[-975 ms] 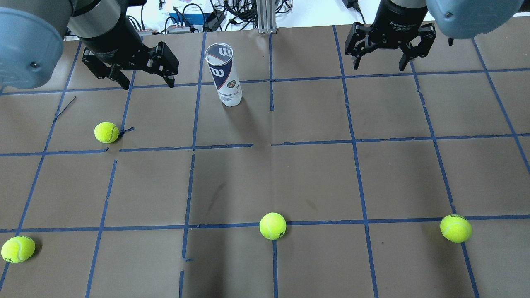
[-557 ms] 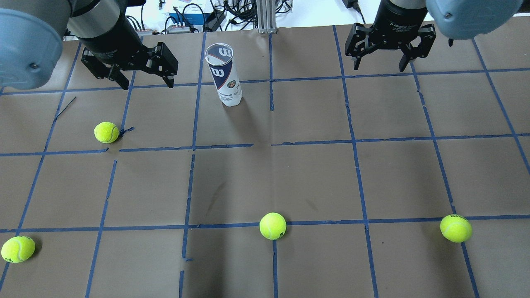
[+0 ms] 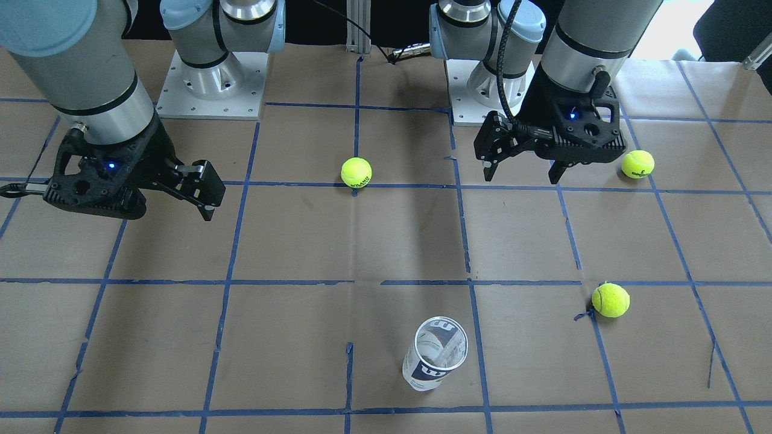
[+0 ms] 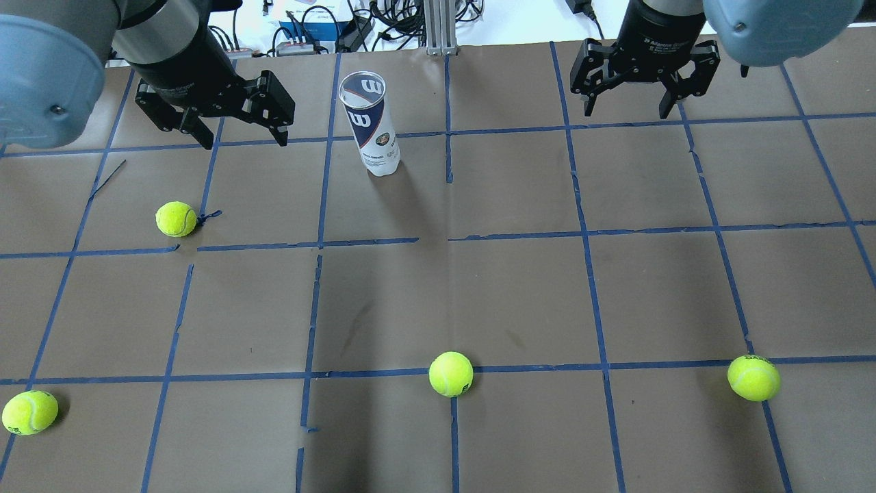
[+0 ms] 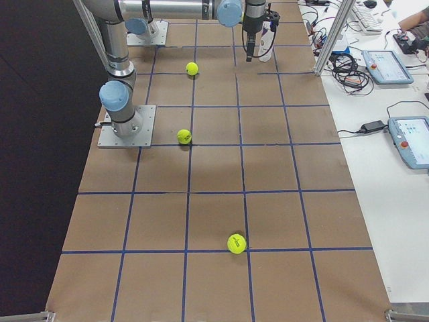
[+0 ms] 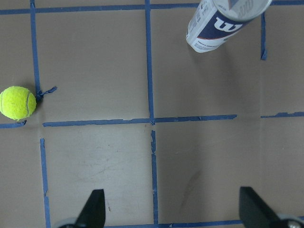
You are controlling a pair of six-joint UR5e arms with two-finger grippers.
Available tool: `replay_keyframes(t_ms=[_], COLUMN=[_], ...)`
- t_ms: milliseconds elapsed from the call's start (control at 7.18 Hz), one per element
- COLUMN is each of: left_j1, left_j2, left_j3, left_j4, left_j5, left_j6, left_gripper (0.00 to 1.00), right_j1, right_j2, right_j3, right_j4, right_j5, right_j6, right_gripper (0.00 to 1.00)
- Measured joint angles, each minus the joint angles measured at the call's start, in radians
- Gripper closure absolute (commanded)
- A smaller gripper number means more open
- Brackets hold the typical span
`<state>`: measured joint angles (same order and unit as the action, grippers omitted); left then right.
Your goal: Lift up tennis ball bucket
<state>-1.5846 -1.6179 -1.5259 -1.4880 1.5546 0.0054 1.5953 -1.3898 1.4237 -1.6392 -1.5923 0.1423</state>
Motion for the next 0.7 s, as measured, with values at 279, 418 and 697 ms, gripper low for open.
replay_keyframes(t_ms=[279, 418, 697], left_j1=[0.000, 0.000, 0.000], left_j2=[0.001, 0.001, 0.001], left_j3=[0.000, 0.000, 0.000], left_j4=[0.000, 0.000, 0.000], left_j5=[0.000, -0.001, -0.001], left_j6=[0.000, 0.000, -0.001], left_gripper=[0.00, 0.00, 0.00], right_j1=[-0.002, -0.003, -0.006], right_j2=[0.001, 0.002, 0.003], right_j3=[0.001, 0.002, 0.004], right_j4=[-0.004, -0.002, 0.001], right_j5=[0.000, 0.000, 0.000], right_j6=[-0.005, -0.009, -0.013], right_gripper=[0.00, 0.00, 0.00])
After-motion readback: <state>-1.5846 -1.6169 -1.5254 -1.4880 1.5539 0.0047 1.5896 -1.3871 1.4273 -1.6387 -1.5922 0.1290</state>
